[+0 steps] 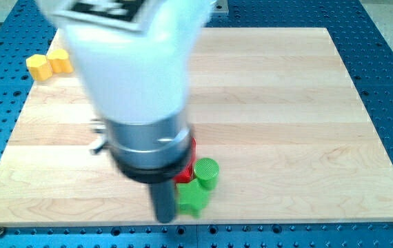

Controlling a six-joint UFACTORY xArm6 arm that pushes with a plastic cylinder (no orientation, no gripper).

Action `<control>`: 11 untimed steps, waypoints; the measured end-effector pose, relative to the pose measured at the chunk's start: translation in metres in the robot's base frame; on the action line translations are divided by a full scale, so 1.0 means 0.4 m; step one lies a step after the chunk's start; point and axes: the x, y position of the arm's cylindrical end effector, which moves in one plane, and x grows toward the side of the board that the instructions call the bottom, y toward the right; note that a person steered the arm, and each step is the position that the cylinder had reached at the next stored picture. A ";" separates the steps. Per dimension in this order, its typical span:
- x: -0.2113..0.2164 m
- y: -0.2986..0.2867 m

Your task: Move the green star to the right of the green circle

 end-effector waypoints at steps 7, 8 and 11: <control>0.001 0.301; -0.040 0.300; -0.124 0.282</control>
